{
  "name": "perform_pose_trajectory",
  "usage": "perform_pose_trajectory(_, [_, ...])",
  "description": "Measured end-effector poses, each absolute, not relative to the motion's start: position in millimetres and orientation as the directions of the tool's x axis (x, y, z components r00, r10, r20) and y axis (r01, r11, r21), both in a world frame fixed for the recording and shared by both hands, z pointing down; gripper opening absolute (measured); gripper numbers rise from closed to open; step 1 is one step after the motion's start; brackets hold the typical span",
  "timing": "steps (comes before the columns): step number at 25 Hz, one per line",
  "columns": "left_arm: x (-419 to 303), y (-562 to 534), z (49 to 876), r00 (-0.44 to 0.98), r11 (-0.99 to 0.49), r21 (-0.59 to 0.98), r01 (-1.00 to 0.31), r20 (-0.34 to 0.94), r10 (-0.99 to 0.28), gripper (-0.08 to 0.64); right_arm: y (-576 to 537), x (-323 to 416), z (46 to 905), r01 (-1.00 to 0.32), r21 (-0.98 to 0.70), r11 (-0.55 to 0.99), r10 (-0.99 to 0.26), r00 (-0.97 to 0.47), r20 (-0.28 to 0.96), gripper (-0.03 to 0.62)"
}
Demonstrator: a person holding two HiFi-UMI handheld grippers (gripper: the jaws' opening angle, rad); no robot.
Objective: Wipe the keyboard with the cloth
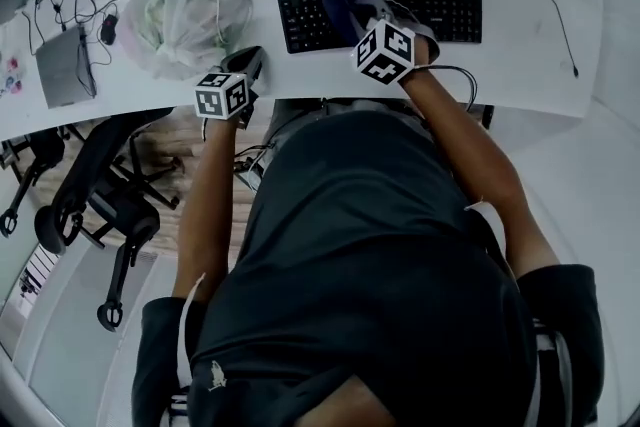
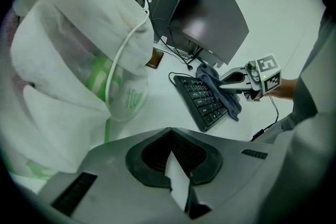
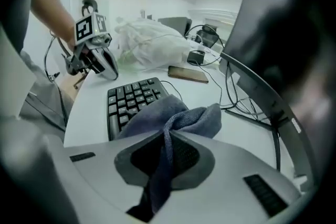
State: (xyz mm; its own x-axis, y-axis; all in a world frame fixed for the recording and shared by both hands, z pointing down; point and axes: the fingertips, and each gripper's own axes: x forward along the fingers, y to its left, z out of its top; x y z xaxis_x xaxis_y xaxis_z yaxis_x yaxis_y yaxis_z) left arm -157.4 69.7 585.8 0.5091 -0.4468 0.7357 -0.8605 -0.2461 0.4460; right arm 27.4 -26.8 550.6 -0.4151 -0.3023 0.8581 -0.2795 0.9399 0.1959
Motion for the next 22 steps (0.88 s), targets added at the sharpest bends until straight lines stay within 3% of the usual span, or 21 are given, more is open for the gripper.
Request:
perform_pose_trajectory(7, [-151, 59, 586, 0.522, -0.204, 0.485, -0.85, 0.73, -0.44, 0.005, -73, 193, 546, -0.467, 0.252, 0.847, -0.406, -0.264, 0.875, 0.029])
perform_pose_trajectory(14, [-153, 60, 586, 0.506, -0.2, 0.47, -0.86, 0.735, -0.452, 0.005, -94, 355, 541, -0.661, 0.422, 0.62, -0.47, 0.117, 0.875, 0.029])
perform_pose_trajectory(17, [-153, 59, 587, 0.496, -0.203, 0.457, -0.866, 0.737, -0.459, 0.005, -95, 325, 531, -0.592, 0.473, 0.653, -0.525, 0.097, 0.846, 0.029])
perform_pose_trajectory(22, [-152, 60, 586, 0.48, -0.213, 0.432, -0.876, 0.742, -0.468, 0.005, -28, 165, 558, -0.314, 0.324, 0.892, -0.397, -0.205, 0.895, 0.029])
